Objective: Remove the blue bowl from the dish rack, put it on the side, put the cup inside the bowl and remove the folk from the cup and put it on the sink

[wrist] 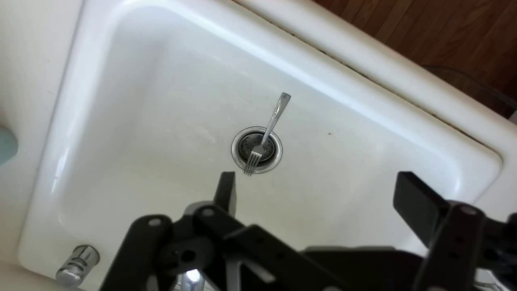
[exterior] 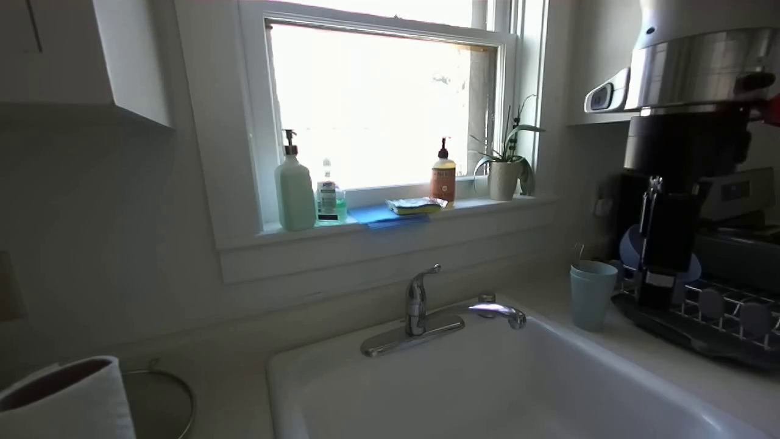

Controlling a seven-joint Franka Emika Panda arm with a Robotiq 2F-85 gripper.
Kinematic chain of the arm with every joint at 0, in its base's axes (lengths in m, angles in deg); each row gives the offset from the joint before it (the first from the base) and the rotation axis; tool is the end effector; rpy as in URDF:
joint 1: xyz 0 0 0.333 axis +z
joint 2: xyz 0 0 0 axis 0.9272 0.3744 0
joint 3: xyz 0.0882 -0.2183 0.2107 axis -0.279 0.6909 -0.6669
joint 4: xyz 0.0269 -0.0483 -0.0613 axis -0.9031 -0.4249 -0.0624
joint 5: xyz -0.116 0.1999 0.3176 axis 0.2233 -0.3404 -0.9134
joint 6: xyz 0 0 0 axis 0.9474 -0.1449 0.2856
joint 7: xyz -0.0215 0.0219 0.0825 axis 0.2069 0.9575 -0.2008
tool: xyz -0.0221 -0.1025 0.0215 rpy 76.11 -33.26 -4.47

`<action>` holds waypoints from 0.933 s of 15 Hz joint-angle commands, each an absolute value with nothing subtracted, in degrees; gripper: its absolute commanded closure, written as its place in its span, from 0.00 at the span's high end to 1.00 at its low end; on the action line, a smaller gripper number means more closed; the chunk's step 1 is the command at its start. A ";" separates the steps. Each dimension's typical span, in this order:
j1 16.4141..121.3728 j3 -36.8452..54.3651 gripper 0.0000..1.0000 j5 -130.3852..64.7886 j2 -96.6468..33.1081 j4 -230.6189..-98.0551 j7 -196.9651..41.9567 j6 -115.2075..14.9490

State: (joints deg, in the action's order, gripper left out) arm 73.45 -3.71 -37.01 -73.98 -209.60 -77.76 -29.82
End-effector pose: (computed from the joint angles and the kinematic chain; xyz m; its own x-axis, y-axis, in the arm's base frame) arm 0.4035 0.1052 0.4807 0.9898 0.1367 0.0405 0.1351 -0.9900 0.0404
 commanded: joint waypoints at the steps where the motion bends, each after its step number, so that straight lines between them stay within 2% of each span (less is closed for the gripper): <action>1: 71.41 -3.83 1.00 -33.45 -71.05 -207.08 -81.65 -32.13; 14: 52.92 9.03 1.00 -24.21 -66.29 -205.35 -93.46 -52.50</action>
